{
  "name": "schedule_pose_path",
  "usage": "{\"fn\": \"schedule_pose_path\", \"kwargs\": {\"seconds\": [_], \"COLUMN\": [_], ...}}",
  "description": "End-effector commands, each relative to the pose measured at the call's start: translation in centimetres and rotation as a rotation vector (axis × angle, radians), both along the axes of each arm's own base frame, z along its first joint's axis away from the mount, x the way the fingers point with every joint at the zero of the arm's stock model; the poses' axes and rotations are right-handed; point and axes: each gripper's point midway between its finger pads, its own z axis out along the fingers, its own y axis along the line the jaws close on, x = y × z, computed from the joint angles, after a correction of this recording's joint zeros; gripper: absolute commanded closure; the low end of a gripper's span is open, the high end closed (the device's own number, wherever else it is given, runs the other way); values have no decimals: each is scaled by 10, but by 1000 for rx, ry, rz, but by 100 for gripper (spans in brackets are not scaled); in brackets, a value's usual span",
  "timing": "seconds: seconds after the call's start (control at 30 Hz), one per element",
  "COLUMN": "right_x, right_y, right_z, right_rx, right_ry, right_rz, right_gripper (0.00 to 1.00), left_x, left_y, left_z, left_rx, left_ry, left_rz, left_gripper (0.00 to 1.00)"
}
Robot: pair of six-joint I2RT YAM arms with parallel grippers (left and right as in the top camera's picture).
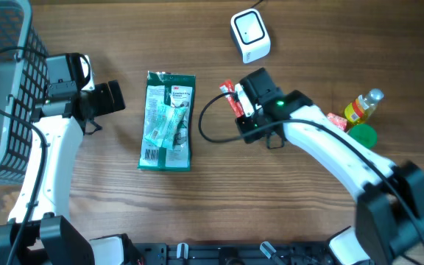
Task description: Scan the item barcode
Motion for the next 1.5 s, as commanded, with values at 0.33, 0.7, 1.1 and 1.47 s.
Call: {"fn": "schedule_pose_path", "kwargs": {"seconds": [0.33,0.7,1.1,1.47], "right_x": [-78,-82,-14,70], "right_y": [22,19,-12,-71], "right_z": [64,63,69,150], "right_rx": [158,142,-151,-669], "right_ry": [-72,-76,-248,-587], "right_rz": [796,853,601,419], "right_gripper": [96,96,96,96], "left_x": [1,1,1,1], "left_y": [3,3,3,3], "left_z": [1,1,1,1], "left_rx": [16,16,16,16], "left_ry": [0,0,0,0], "left_rz": [-4,-4,-4,-4], "left_gripper": [0,0,0,0]}}
